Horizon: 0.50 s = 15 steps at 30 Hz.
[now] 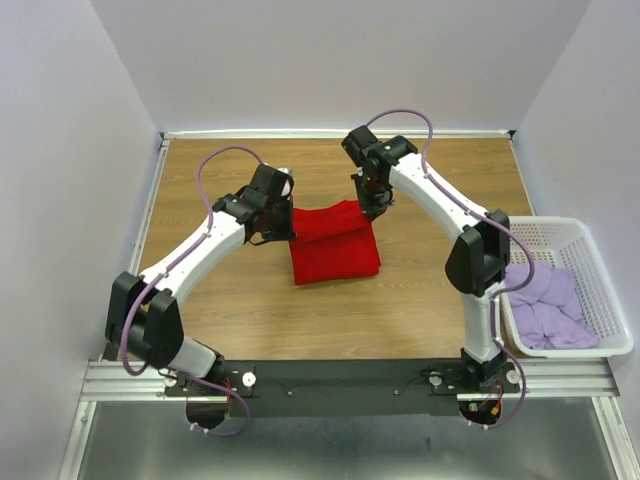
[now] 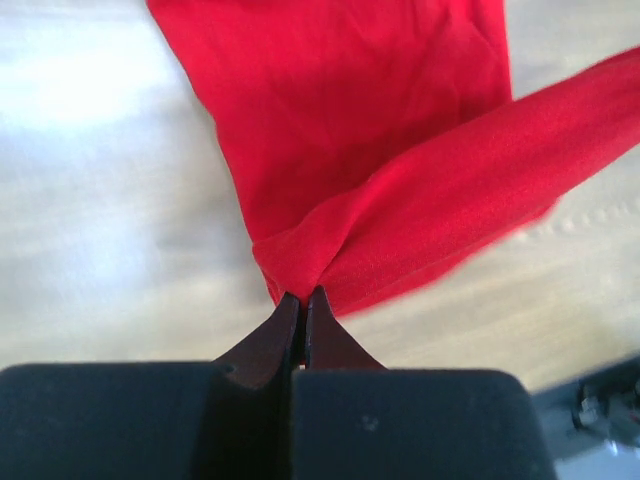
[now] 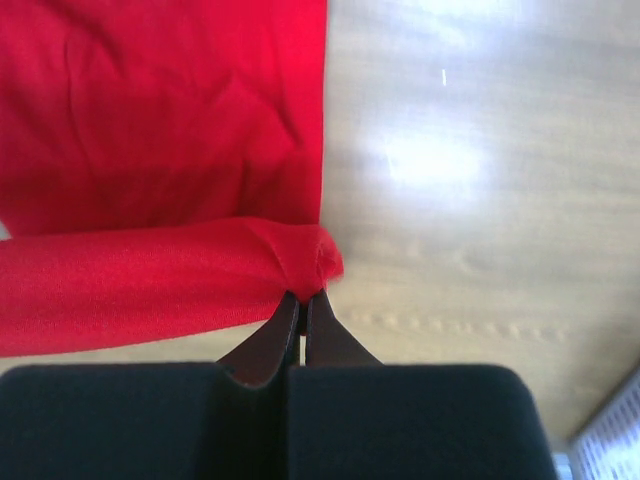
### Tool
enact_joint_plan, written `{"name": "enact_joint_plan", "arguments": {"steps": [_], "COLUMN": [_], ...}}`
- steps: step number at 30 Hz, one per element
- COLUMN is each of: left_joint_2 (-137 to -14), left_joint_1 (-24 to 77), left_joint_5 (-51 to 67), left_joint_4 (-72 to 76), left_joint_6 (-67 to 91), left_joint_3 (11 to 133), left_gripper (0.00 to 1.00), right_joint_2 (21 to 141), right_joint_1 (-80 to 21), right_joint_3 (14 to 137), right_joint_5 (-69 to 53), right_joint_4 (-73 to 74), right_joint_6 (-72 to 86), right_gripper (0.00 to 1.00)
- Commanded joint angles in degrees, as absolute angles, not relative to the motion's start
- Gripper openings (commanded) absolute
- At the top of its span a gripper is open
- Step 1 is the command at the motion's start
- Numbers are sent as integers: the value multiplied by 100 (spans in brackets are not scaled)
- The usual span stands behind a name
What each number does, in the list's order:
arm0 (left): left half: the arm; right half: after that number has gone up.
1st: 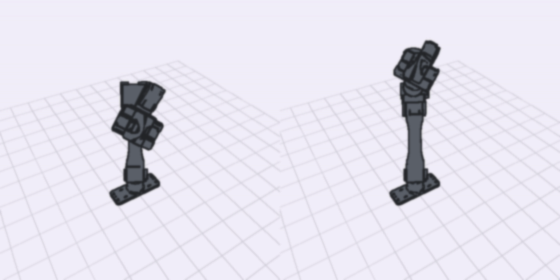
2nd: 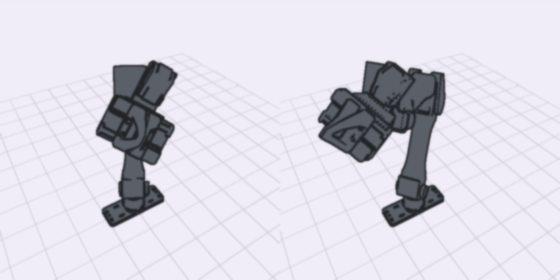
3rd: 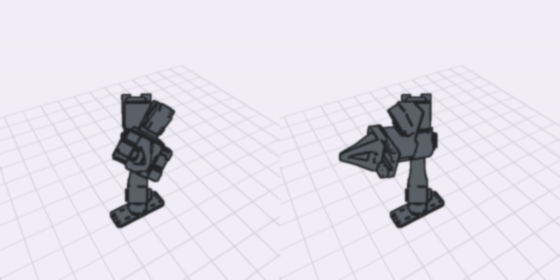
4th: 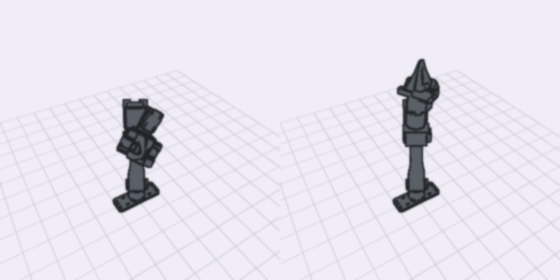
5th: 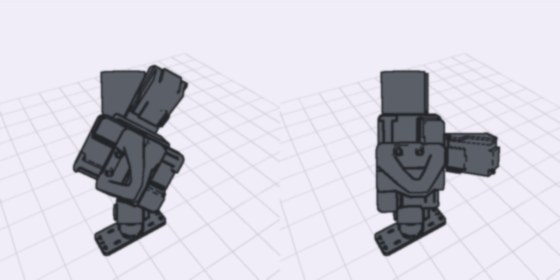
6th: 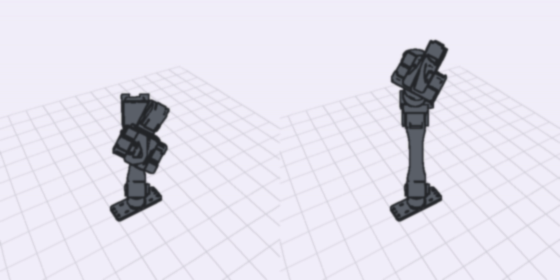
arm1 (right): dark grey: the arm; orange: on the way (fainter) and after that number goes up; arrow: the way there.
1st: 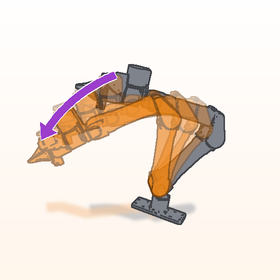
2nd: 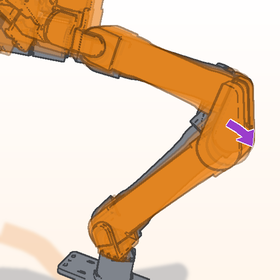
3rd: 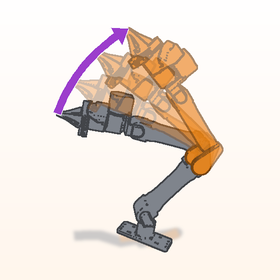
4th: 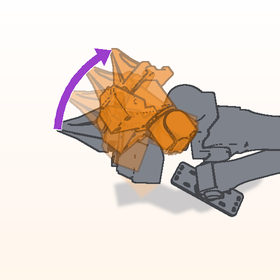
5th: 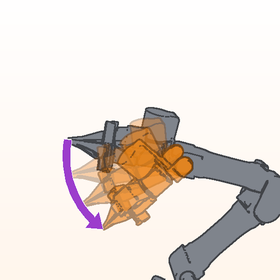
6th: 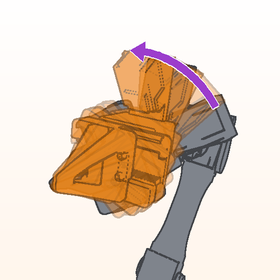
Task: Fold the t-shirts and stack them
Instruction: Fold the tshirt
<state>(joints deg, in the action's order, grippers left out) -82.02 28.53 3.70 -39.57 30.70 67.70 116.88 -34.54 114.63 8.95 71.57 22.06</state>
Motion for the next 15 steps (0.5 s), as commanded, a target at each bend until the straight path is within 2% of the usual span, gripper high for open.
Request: {"name": "enact_joint_plan", "arguments": {"steps": [1, 15], "left_joint_2": [-8761, -10168], "left_joint_1": [2506, 2127], "left_joint_5": [395, 114], "left_joint_4": [-3385, -1908], "left_joint_6": [2655, 2505], "left_joint_3": [6899, 6803], "left_gripper": [0, 0], "right_joint_2": [12225, 13315], "right_joint_1": [-3200, -2997], "right_joint_3": [11760, 11866], "right_joint_5": [993, 905], "right_joint_4": [6751, 5582], "right_joint_6": [1987, 1960], "right_gripper": [1, 1]}}
